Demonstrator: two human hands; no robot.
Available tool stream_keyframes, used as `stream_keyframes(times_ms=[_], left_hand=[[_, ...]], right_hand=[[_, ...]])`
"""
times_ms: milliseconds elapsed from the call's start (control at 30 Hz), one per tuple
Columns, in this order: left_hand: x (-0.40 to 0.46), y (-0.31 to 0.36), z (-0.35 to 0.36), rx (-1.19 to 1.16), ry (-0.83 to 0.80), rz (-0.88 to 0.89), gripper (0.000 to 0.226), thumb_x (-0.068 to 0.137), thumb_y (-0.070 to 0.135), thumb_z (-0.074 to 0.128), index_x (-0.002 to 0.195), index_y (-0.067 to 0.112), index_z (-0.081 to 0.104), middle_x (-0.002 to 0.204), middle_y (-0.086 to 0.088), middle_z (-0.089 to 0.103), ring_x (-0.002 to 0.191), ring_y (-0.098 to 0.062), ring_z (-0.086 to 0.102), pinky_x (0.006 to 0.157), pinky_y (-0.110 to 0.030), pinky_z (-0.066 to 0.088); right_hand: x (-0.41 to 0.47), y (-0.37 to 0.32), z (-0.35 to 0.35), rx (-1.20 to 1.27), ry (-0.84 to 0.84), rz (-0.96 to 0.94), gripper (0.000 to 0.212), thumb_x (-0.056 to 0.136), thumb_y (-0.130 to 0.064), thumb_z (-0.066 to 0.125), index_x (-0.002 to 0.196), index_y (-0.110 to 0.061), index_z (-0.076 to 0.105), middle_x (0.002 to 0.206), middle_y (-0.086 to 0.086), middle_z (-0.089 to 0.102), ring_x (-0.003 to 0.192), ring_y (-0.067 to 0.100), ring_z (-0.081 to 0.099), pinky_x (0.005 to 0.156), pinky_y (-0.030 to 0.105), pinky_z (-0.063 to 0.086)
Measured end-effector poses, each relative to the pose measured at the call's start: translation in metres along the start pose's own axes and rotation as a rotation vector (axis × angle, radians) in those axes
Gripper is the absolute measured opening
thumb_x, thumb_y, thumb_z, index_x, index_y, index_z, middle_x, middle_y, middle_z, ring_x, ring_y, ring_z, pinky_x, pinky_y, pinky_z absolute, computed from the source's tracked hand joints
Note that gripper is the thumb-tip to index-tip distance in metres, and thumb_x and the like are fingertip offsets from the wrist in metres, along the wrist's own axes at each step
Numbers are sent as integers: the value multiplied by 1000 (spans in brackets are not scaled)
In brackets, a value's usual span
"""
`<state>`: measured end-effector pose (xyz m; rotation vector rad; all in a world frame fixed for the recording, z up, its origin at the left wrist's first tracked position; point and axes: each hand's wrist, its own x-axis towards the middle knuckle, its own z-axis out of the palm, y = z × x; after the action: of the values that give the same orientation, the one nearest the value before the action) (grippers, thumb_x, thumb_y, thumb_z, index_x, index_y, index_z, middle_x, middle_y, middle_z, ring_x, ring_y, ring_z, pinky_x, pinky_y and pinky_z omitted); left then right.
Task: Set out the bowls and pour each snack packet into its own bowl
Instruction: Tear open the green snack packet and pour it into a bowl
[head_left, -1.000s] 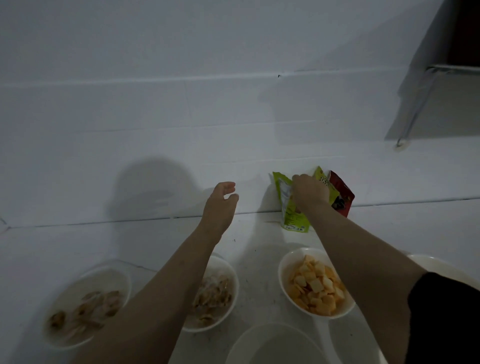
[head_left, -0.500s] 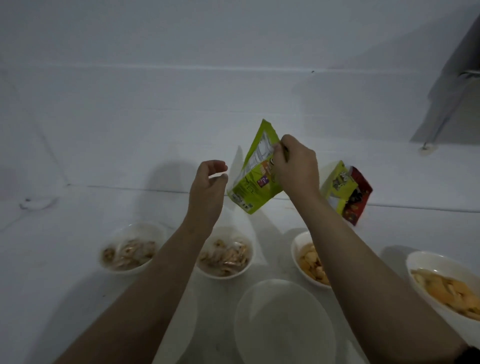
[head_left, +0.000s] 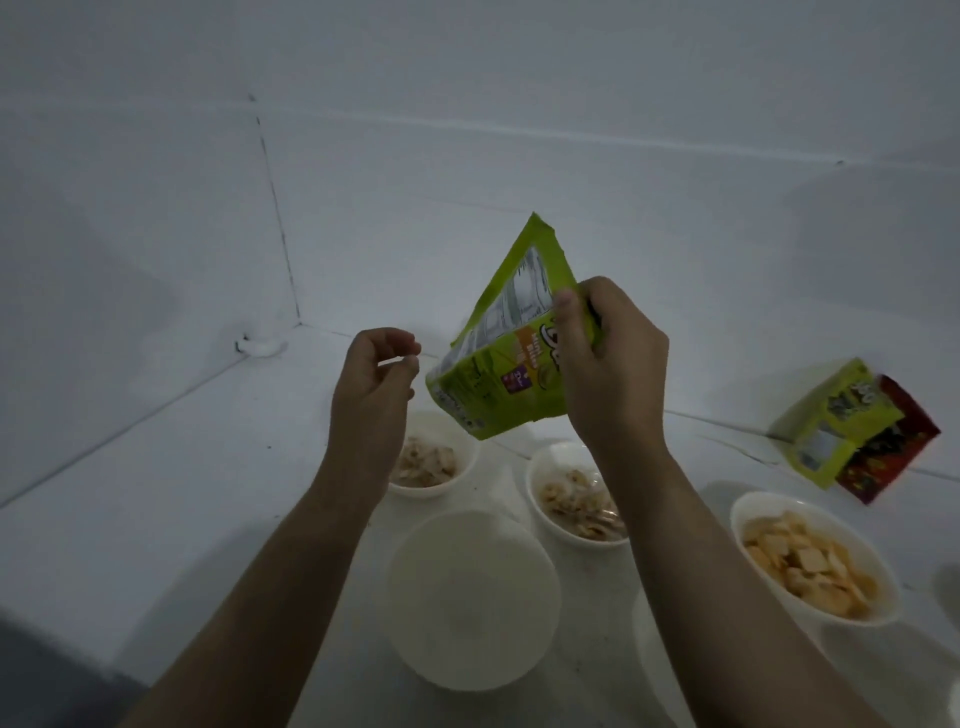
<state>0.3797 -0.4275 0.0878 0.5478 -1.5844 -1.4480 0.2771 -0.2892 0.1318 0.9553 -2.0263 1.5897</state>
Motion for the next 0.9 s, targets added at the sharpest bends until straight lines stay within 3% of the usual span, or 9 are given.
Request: stream_keyframes(times_ms=[67,167,233,467,567,667,800,900], left_hand=[[12,-2,-20,1,-31,12,24,92,4,51,92,27,58,98,10,63,89,-11,59,80,-30,48],[30,-6,-47,-25,-130,10,24,93,1,50,92,23,58,90,11,63,81,-10,60,76,-29,50],[41,-9,-63,-27,-206,-2,23,94,0,49,92,21,57,88,9,62,77,-10,60,73,-28,51],[68,-38,-119,-22,-479,-139,20,95,2,49,83,17,57,84,-6,64,62,-4,57,52,-17,47],[70,-53,-131,20,-571,-206,19,96,12,53,83,24,60,89,2,70,71,-6,65,58,-20,48],[60,-62,-139,46,-674,-239,14,94,18,58,83,27,63,80,11,68,74,-5,65,60,-15,46],[51,-72,-146,121,-807,-222,11,92,20,59,82,26,62,87,6,66,78,-5,62,65,-15,46],[50,-76,-147,180,-880,-264,10,93,26,56,85,25,60,89,5,65,79,-5,63,70,-22,48]], right_hand=[[-13,-10,20,86,-16,38,34,101,-24,51,75,-3,53,63,5,50,57,8,42,51,21,34],[-31,-22,54,180,3,114,32,99,-27,54,74,-8,58,69,10,56,66,29,54,56,37,45],[-39,-30,76,225,4,183,31,99,-28,56,74,-9,61,71,11,59,71,34,58,60,43,50],[-71,-52,139,363,-10,500,29,97,-24,59,81,-1,63,74,17,66,67,21,62,63,34,50],[-88,-58,152,348,0,567,28,96,-21,59,81,2,63,72,13,65,65,21,61,58,28,49],[-106,-59,160,329,27,640,26,95,-18,61,80,3,66,71,13,65,64,21,60,55,24,49],[-128,-59,169,220,-15,698,26,95,-20,60,72,-11,68,69,8,63,67,19,60,62,31,47],[-138,-58,172,151,-57,729,25,96,-22,59,78,-4,65,76,20,62,73,21,60,68,37,46]])
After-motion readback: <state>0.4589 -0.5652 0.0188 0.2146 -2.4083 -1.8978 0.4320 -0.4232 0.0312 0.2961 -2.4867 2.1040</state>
